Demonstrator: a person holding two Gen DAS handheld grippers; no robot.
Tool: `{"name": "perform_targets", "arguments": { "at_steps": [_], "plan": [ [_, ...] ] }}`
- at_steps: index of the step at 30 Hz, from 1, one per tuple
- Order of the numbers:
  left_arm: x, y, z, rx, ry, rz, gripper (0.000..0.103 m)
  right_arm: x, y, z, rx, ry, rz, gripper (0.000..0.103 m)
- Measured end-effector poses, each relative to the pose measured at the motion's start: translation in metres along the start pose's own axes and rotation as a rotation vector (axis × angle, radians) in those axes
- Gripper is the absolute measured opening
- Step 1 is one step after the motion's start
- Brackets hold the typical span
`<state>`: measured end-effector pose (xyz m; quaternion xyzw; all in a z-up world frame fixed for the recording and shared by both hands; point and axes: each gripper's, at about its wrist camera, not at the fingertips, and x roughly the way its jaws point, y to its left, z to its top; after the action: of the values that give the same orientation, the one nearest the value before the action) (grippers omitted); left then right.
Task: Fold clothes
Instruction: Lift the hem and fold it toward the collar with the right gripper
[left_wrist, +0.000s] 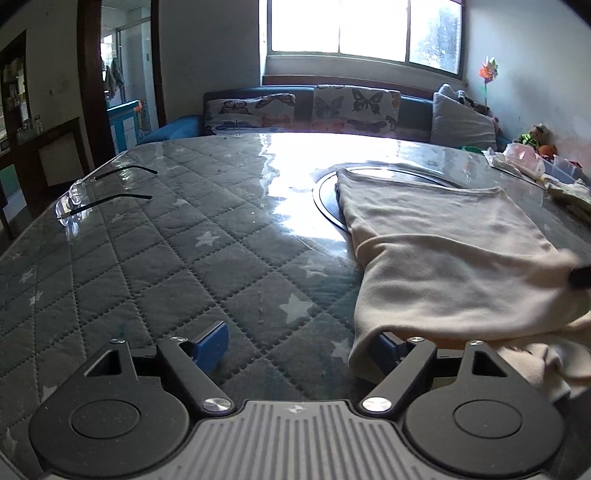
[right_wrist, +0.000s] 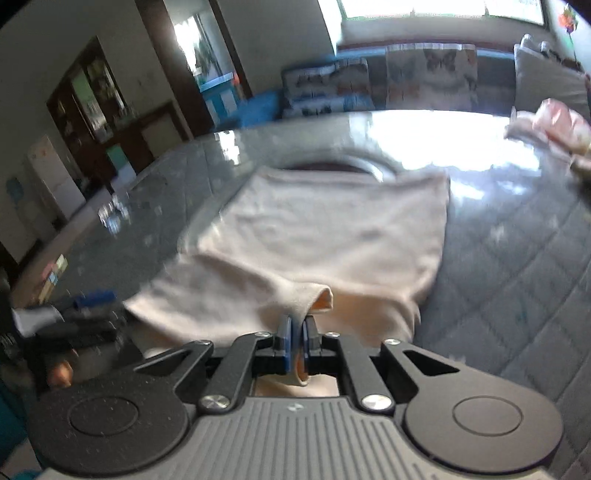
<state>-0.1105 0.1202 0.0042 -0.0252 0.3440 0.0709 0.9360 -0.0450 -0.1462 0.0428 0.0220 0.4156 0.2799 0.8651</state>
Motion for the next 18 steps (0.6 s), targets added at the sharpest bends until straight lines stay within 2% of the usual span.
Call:
{"name": "perform_targets", "arguments": {
  "at_steps": [4, 9, 14, 18],
  "plan": [
    [-0.011, 0.006, -0.004, 0.041, 0.015, -0.028, 0.086, -0.002, -0.001, -0.006, -0.036, -0.010, -0.068, 0.012],
    [-0.031, 0.018, -0.004, 0.099, -0.001, -0.078, 0.085, -0.013, 0.004, 0.008, -0.082, -0.070, -0.060, 0.012],
    [-0.050, 0.024, 0.015, 0.101, -0.063, -0.130, 0.083, 0.006, 0.014, 0.013, -0.114, -0.071, -0.021, 0.012],
    [-0.042, 0.009, 0.039, 0.092, -0.084, -0.229, 0.080, 0.027, 0.022, 0.011, -0.147, -0.052, -0.020, 0.012]
  ]
}}
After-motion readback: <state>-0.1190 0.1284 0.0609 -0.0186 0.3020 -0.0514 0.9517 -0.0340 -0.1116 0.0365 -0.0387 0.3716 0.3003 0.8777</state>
